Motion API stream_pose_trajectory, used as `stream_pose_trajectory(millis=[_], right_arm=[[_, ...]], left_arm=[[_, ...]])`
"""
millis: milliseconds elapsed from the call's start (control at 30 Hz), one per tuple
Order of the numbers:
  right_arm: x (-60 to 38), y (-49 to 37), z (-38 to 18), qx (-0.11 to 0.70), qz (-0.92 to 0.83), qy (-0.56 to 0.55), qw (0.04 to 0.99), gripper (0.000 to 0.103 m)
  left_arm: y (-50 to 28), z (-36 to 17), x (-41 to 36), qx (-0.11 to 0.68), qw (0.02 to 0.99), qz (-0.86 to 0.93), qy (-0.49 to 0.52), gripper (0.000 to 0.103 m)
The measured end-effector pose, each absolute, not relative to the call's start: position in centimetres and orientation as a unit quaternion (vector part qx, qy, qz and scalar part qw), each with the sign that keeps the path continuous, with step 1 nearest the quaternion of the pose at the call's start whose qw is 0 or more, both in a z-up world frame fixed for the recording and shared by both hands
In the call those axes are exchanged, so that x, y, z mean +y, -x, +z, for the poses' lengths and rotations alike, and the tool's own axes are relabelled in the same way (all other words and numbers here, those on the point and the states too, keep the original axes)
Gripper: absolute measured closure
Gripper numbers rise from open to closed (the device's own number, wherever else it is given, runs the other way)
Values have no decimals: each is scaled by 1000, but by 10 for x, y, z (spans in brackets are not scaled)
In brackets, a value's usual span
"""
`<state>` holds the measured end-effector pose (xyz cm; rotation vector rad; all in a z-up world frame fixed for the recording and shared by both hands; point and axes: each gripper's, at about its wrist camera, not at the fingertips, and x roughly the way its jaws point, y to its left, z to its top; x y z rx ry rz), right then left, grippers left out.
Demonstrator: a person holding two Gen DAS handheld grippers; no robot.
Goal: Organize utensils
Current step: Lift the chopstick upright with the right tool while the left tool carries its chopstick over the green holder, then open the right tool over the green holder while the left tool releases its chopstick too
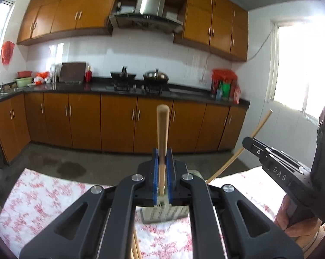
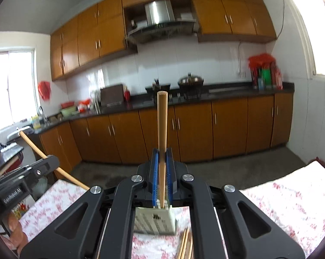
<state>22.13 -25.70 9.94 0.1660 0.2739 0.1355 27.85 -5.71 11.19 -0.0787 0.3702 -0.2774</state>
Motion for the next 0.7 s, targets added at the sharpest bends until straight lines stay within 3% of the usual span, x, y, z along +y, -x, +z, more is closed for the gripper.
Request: stream_pose_trajectory(millis=[133,200,267,300,533,667,700], right_arm=[[-253,-224,92,156,75,-78,982,92],[-252,-223,94,157,73,-72,982,74],[-252,-217,98,150,73,-71,983,66],[-254,-212,102,145,71,-71,984,66],[-290,-176,101,145,27,-101,984,62],[-307,-166,50,227,8,-116,967,63],[-307,-168,36,251,12,-116,961,69]], left_arm=[[-289,94,-60,197,971,-130,31,95],[-288,90,-59,198,972,-126,30,93],[-287,91,-56,196,972,-125,34,87],[-285,92,-54,193,973,-124,37,81],[-245,110,-10,159,979,-103,80,66],[-225,93,14,185,977,-69,86,64],[-223,82,18,198,975,-60,81,64]])
